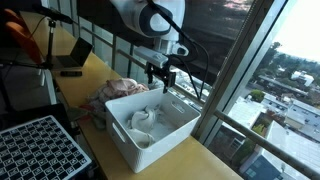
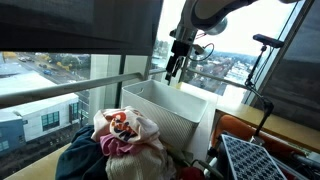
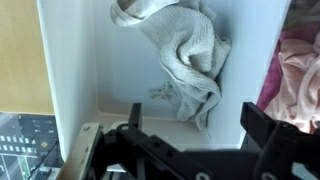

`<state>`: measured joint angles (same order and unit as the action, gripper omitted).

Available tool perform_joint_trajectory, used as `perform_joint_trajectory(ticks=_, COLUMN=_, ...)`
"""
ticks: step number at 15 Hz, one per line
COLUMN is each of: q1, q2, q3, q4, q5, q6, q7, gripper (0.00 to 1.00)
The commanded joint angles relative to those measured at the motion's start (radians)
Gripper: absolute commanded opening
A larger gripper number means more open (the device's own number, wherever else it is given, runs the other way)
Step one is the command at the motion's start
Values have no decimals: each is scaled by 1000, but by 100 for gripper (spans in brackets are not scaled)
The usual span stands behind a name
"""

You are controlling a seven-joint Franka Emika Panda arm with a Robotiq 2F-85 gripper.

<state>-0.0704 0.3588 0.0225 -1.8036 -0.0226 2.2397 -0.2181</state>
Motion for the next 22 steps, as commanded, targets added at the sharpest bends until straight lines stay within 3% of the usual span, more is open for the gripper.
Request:
perform_joint_trajectory(ticks=1, q1=-30, q2=118, q3=-10, q4=125, q5=30, q6=-34, q7=-43, gripper=100)
perform_joint_trajectory(ticks=10, q1=-46, q2=287, q3=14, q4=125, q5=37, q6=8, q7=-41, gripper=100)
perform_joint_trajectory(ticks=17, q1=-67, q2=440, q3=76, q4=140, q5=92, q6=200, q7=-83, gripper=100)
perform_joint_trajectory(ticks=18, q1=-69, q2=455, q3=80, q4=135, q5=89, q6=231, q7=-91, gripper=75)
perform_joint_trajectory(ticks=19, q1=-70, q2=462, q3=80, q4=124, q5=82, q6=260, q7=-99, gripper=74)
perform_joint_trajectory(ticks=22, q1=-72, q2=462, q3=74, q4=91, q5=66, q6=312, q7=-104, gripper=51)
